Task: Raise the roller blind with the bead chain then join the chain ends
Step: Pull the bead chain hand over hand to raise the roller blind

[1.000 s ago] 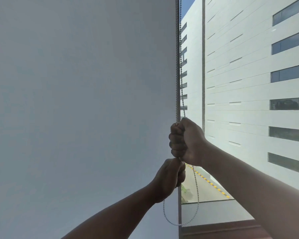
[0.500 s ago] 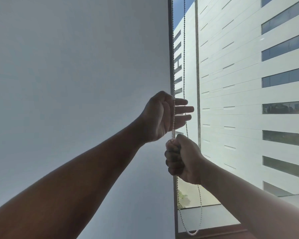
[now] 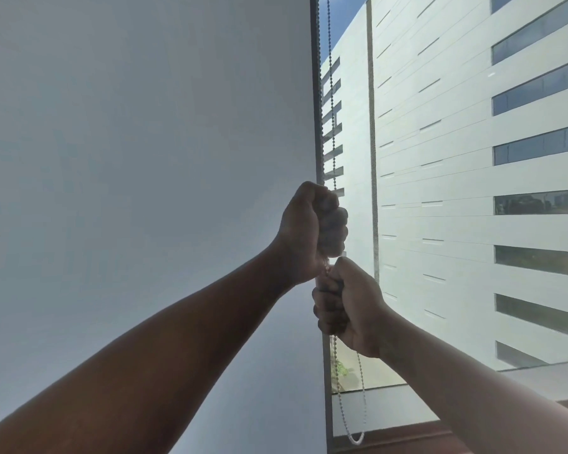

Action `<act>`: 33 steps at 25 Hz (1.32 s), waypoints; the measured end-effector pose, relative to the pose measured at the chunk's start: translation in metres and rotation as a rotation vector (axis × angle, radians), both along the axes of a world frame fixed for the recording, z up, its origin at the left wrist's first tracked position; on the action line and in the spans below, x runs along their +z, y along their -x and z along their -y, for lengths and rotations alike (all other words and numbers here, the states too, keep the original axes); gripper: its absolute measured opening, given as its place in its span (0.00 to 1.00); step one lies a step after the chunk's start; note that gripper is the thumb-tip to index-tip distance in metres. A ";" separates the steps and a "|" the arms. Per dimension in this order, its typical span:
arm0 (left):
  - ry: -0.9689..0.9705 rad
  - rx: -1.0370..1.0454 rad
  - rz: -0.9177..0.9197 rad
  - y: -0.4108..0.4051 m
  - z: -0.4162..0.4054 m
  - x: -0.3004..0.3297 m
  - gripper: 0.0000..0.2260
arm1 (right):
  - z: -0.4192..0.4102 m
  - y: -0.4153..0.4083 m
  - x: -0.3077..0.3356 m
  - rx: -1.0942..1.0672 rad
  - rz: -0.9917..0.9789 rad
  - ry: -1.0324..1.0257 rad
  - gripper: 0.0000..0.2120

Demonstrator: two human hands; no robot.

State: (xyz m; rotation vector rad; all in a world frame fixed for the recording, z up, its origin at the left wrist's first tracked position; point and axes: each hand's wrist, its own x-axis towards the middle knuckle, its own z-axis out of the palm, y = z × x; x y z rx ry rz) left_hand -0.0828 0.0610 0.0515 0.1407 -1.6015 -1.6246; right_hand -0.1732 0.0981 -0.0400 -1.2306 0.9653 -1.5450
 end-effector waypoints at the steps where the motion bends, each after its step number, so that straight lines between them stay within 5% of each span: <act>1: -0.007 0.012 -0.042 -0.001 0.002 -0.002 0.12 | 0.000 -0.001 -0.001 -0.003 -0.001 0.000 0.12; 9: 0.022 0.169 0.002 0.009 0.014 -0.069 0.16 | 0.007 0.002 -0.055 -0.022 -0.003 -0.156 0.15; 14: 0.016 0.236 0.054 0.007 0.020 -0.104 0.19 | 0.006 0.023 -0.080 0.097 -0.253 -0.214 0.18; 19: 0.032 0.216 0.074 0.003 0.019 -0.100 0.24 | 0.014 0.045 -0.009 -0.108 -0.178 0.025 0.22; 24: 0.022 0.158 0.108 0.009 0.016 -0.098 0.18 | 0.018 0.024 0.089 0.191 0.057 0.112 0.24; 29: 0.032 0.148 0.140 -0.003 0.020 -0.098 0.16 | 0.021 0.008 0.096 0.234 0.070 0.106 0.22; 33: 0.053 0.163 0.147 -0.005 0.020 -0.100 0.16 | 0.021 0.002 0.096 0.213 0.082 0.118 0.09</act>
